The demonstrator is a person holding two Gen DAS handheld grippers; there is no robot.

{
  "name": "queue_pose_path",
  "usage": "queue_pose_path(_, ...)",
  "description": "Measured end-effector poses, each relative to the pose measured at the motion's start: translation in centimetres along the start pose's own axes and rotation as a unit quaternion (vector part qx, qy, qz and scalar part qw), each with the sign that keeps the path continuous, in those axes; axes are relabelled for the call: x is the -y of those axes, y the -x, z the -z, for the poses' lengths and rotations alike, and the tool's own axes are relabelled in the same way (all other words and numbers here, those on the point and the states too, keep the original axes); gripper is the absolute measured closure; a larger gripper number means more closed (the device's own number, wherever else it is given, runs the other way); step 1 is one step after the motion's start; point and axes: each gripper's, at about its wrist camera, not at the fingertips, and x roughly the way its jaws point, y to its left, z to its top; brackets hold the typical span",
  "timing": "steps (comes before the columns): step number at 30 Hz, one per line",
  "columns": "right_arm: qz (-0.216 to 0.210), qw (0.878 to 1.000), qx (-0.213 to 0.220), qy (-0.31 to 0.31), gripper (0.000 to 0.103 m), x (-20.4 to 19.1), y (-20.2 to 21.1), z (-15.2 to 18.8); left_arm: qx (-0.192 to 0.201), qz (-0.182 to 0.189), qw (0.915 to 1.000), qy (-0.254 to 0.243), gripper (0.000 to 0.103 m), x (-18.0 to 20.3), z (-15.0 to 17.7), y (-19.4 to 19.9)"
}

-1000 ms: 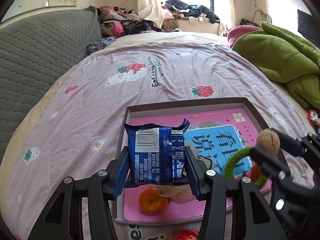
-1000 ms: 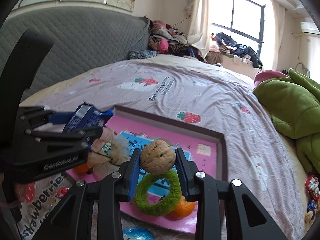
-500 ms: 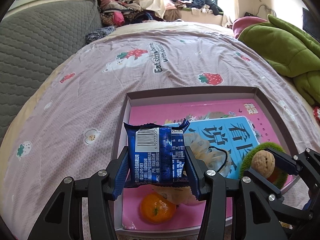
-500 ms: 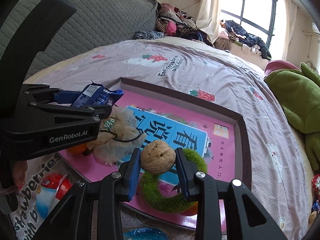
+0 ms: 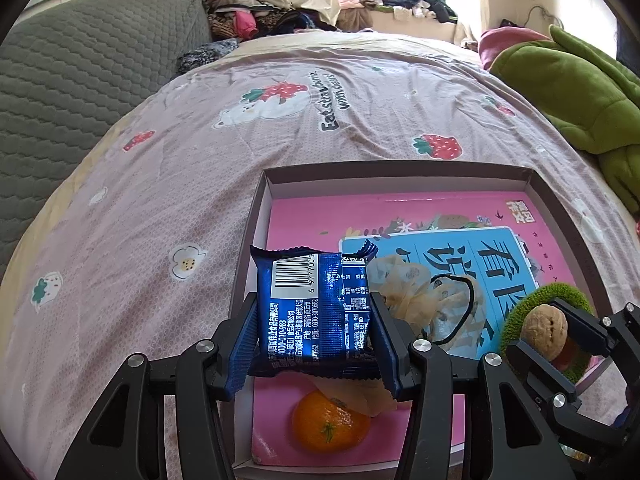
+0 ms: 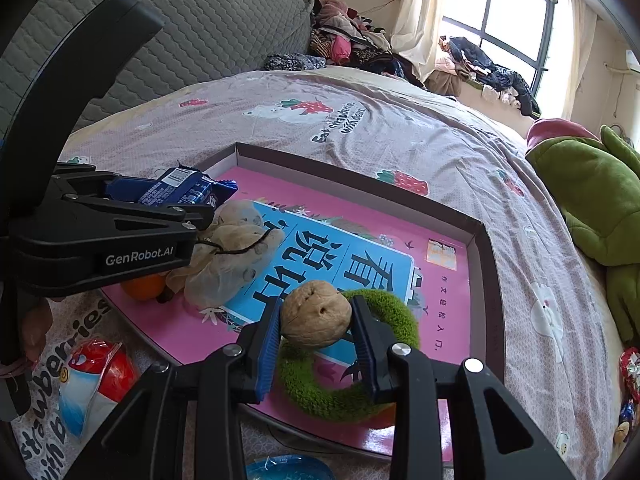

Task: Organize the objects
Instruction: 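Lower the blue packet with the left gripper while the right lowers the walnut into the tray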

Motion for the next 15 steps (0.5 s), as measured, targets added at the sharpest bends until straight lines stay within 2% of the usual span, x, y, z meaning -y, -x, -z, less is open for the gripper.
queue_pose_path(15,0.006,1.0,0.001,-0.016,0.068,0.6,0.3,-0.4,0.003,-0.005,1.0,0.0,0.048,0.1,0.3,1.1)
